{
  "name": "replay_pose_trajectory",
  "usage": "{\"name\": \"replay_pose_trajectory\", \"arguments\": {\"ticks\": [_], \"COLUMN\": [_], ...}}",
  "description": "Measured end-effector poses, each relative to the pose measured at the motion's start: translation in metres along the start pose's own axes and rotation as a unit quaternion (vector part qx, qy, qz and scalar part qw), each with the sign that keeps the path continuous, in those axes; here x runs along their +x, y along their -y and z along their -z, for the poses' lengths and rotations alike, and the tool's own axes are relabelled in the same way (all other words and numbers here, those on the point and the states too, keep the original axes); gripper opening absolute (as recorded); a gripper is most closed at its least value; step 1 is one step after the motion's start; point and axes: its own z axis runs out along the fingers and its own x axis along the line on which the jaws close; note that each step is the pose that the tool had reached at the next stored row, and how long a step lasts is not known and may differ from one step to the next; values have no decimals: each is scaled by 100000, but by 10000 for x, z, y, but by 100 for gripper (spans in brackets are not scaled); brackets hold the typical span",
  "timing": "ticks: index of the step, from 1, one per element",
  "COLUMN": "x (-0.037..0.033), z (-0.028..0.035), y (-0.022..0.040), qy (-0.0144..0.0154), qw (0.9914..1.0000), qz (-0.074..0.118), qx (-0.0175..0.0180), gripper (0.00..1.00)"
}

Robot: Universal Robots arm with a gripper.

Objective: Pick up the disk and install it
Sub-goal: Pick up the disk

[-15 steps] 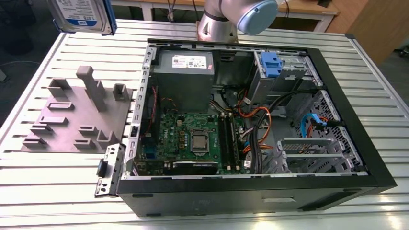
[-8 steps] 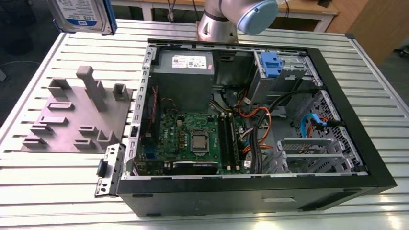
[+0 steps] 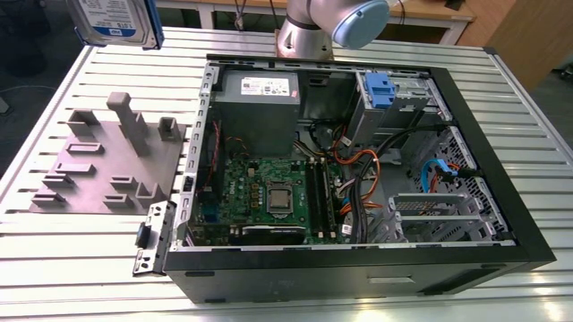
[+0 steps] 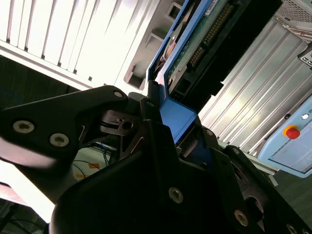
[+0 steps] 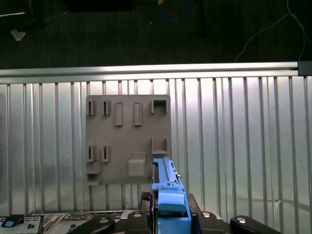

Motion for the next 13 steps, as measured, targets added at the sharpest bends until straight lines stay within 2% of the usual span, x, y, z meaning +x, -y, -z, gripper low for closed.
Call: {"name": "replay_pose_trajectory", "arguments": {"ticks": [8, 13], "x": [58, 60], "z": [1, 2], "y": [2, 2], "qy": [-10, -11], "qw": [100000, 100000], "qz": [-4, -4], "qx": [6, 3], "gripper": [36, 36]}}
